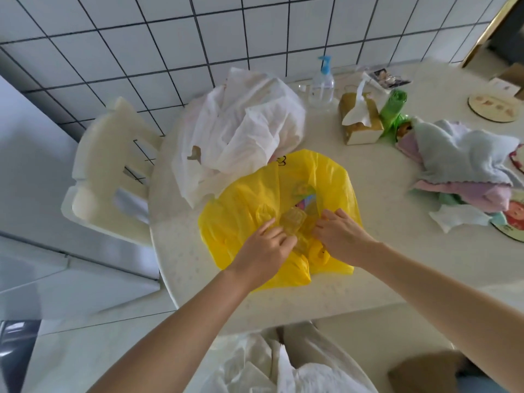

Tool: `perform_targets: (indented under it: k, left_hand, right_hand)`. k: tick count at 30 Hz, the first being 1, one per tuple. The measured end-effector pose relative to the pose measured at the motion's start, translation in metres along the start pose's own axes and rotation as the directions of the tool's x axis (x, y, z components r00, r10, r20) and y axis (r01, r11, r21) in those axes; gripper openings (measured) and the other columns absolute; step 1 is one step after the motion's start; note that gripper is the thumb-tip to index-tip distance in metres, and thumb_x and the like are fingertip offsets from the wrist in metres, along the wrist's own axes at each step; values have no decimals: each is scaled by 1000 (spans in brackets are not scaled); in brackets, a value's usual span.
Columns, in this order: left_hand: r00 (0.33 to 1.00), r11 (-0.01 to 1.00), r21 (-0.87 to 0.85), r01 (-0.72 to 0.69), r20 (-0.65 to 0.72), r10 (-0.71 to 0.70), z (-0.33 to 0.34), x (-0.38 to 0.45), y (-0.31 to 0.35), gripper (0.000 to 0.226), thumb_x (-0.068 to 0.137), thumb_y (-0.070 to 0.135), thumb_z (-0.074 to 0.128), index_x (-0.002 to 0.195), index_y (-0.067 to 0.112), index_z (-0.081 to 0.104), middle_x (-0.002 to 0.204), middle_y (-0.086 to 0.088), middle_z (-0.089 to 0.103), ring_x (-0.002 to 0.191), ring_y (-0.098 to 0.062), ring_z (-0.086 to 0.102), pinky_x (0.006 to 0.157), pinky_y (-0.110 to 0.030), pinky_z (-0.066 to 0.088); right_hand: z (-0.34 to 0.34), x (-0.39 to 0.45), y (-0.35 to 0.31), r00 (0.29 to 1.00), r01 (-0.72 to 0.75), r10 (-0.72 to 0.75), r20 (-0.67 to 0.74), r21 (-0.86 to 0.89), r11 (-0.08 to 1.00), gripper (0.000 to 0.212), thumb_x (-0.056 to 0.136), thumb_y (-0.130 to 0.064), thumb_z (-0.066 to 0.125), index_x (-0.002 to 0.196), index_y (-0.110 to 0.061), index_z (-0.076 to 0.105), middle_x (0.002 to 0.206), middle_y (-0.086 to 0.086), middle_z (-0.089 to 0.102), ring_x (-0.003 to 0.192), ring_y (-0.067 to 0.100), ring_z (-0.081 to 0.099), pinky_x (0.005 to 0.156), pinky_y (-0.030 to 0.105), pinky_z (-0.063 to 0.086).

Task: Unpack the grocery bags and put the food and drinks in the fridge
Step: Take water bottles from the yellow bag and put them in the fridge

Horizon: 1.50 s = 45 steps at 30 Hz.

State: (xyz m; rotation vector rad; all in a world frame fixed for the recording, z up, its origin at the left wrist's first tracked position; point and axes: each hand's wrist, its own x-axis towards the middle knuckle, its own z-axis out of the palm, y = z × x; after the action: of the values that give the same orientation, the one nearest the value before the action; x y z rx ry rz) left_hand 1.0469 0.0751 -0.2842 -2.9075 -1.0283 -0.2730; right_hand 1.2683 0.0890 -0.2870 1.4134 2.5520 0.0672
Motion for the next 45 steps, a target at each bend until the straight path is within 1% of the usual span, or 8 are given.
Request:
perform_targets:
  k: [7,12,17,21,25,29,34,45]
  left_hand:
    - [959,964,-55,259,-105,-264,-26,-14,-28,11,86,10,55,93,11,63,82,-4,66,84,-28,60,89,-40,48]
    - [918,917,44,396,-20,-395,-36,-32,-61,26,88,22,44,84,14,68,81,-4,64,86,-28,59,84,-40,46]
    - [838,846,66,529,112,-534,-32,-51,-91,11,88,14,62,93,13,72,93,-5,67,98,-29,62,99,-48,42]
    - [750,775,13,632,238,-617,-33,-45,-91,30,96,24,49,118,17,68,121,-2,65,117,-23,57,114,-46,28]
    - [770,767,-68,638,82,-633,-35,-20,-79,41,92,36,40,100,13,72,98,-4,71,88,-25,65,85,-39,50]
    - [732,721,-142,679,49,-680,-31,5,-72,13,90,19,59,97,9,60,97,-8,62,83,-26,61,72,-37,49]
    - [733,735,-1,678,88,-675,-11,-3,-84,66,79,9,66,140,8,41,136,-14,50,125,-37,48,102,-49,43]
    - [709,735,229,639,197,-677,-6,-4,-127,95,84,22,70,156,22,8,164,-4,6,151,-21,-1,119,-50,3]
  right_hand:
    - [-27,-6,41,943,62,-20,-332,116,991,23,82,-28,43,72,-19,61,58,3,58,71,23,53,59,33,49]
    - [-27,-6,78,967,-176,184,-179,60,983,23,82,-25,51,62,-18,58,49,0,44,65,26,55,65,35,45]
    - [-24,-3,99,939,-340,341,45,-37,940,24,93,-34,40,110,-30,56,87,-5,64,93,16,55,75,31,36]
    - [-23,5,93,933,-357,359,24,-65,932,14,92,-28,47,94,-28,61,85,-10,62,92,17,53,75,33,40]
    - [-32,22,75,939,-260,267,-216,60,964,3,82,-20,67,83,-18,65,74,0,60,79,26,56,67,37,43]
    - [-50,50,48,972,-221,231,-34,182,958,36,99,-34,45,132,-19,43,105,3,65,104,24,55,78,33,42]
    - [-39,83,34,967,-254,244,72,230,939,63,96,-42,51,147,-24,18,100,6,67,100,27,59,74,32,38]
    - [-39,129,59,926,-329,373,-49,375,867,11,98,-19,39,103,-12,45,70,7,52,61,32,48,50,34,33]
